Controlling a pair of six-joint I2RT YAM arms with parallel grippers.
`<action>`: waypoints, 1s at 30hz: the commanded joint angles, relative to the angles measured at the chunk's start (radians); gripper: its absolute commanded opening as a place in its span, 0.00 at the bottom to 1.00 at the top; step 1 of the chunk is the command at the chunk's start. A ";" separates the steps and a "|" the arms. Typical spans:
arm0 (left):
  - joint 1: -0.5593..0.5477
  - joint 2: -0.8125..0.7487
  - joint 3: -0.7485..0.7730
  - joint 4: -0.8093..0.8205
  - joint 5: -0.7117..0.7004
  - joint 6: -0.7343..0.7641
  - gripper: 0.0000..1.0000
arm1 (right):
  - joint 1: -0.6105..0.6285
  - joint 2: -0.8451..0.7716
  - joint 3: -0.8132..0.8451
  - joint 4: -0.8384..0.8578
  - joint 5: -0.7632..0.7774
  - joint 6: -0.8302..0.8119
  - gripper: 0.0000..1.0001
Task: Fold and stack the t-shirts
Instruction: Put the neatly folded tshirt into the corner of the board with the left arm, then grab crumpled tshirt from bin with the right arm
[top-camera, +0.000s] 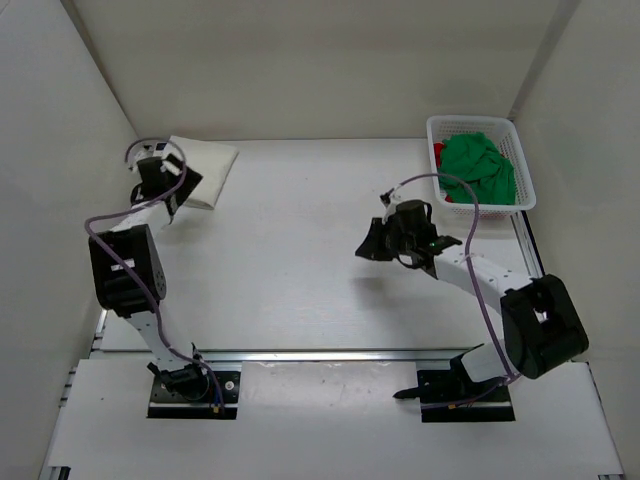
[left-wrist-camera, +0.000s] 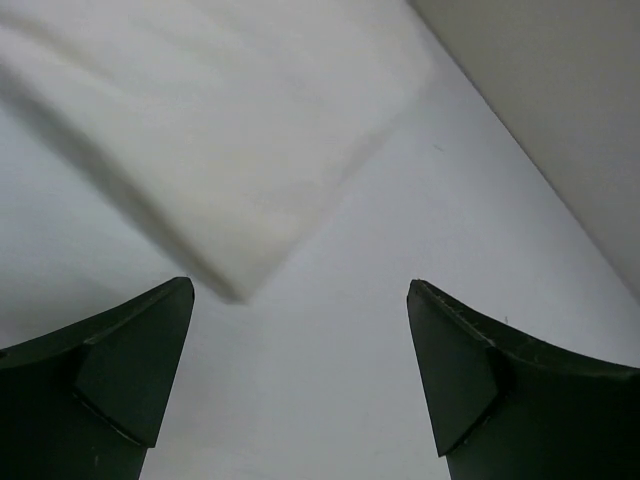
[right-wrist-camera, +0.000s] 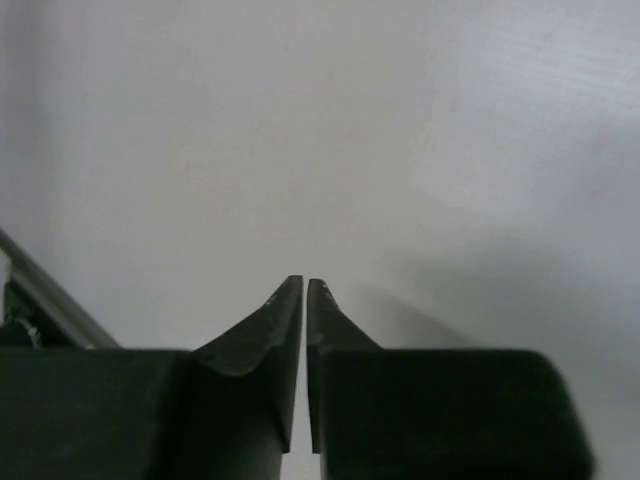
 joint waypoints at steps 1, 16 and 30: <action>-0.274 -0.099 0.156 -0.156 -0.145 0.276 0.99 | -0.039 0.059 0.201 -0.047 0.180 -0.062 0.01; -0.931 -0.278 -0.337 0.095 0.145 0.186 0.67 | -0.591 0.475 0.878 -0.327 0.309 -0.177 0.16; -1.072 -0.259 -0.583 0.331 0.272 0.073 0.66 | -0.713 0.803 1.226 -0.409 0.222 -0.236 0.47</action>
